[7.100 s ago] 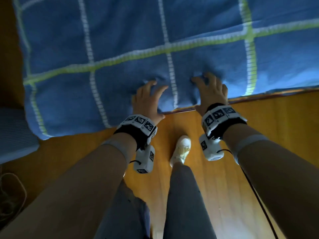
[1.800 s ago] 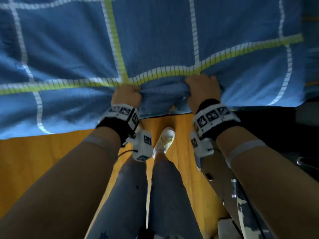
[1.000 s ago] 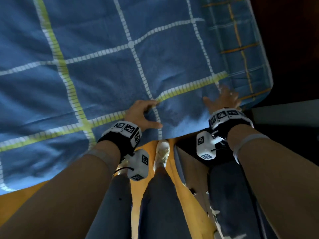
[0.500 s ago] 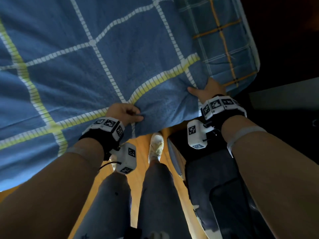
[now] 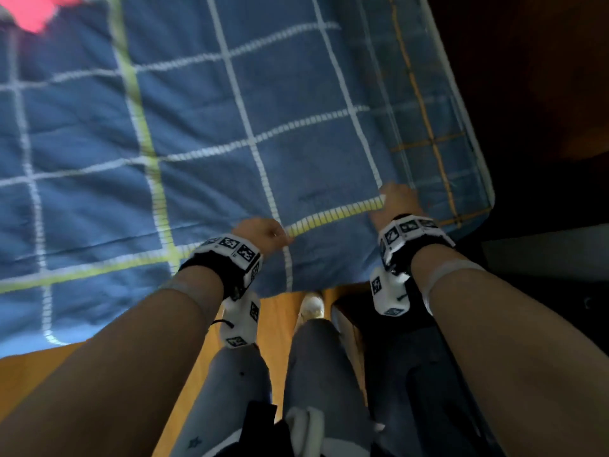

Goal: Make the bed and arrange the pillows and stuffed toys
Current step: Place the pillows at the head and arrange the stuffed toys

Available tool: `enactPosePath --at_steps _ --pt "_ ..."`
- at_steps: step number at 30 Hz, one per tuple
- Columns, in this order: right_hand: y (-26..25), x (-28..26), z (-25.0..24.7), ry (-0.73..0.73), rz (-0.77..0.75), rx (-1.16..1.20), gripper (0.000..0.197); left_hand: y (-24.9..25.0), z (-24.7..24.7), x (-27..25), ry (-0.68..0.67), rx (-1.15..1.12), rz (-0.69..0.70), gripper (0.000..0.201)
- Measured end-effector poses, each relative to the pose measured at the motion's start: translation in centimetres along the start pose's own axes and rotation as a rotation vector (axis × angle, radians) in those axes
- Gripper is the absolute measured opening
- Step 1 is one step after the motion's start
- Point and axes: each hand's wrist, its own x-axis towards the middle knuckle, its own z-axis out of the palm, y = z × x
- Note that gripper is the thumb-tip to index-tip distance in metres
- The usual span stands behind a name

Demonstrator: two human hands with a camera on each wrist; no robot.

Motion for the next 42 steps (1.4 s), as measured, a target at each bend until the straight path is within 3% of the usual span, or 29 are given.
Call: enactPosePath --at_steps 2,4,8,12,23,30,36,39,42 --pt "-5.1 -1.6 -1.6 -0.091 -0.137 -0.099 0.027 -0.4 -3.8 -2.3 0.124 0.012 -0.012 0.036" --pt "-10.1 -3.4 -2.9 -0.116 -0.244 -0.188 0.027 -0.6 -7.4 -4.6 0.217 -0.001 -0.038 0.034" --pt "-21.2 -9.2 -5.4 -0.02 -0.511 -0.276 0.031 -3.9 -15.1 -11.9 0.467 -0.013 -0.083 0.028" --pt "-30.6 -16.2 -6.1 0.067 -0.715 -0.396 0.03 -9.8 -19.6 -19.5 0.602 0.008 -0.149 0.031" --pt "-50.9 -32.9 4.5 0.133 -0.982 -0.562 0.029 -33.7 -23.8 -38.0 0.766 0.0 -0.382 0.034" --pt "-58.9 -35.3 8.8 0.132 -1.046 -0.597 0.029 -42.1 -25.4 -38.7 0.736 -0.062 -0.441 0.034" --pt "-66.1 -31.7 12.6 0.041 -1.021 -0.541 0.024 -47.3 -29.3 -35.6 0.633 -0.088 -0.465 0.035" --pt "-69.9 -30.1 14.0 -0.036 -0.996 -0.487 0.023 -50.3 -32.2 -34.8 0.62 -0.117 -0.483 0.028" --pt "-73.6 -29.2 15.5 -0.076 -0.984 -0.472 0.026 -54.5 -34.8 -34.1 0.622 -0.144 -0.515 0.035"
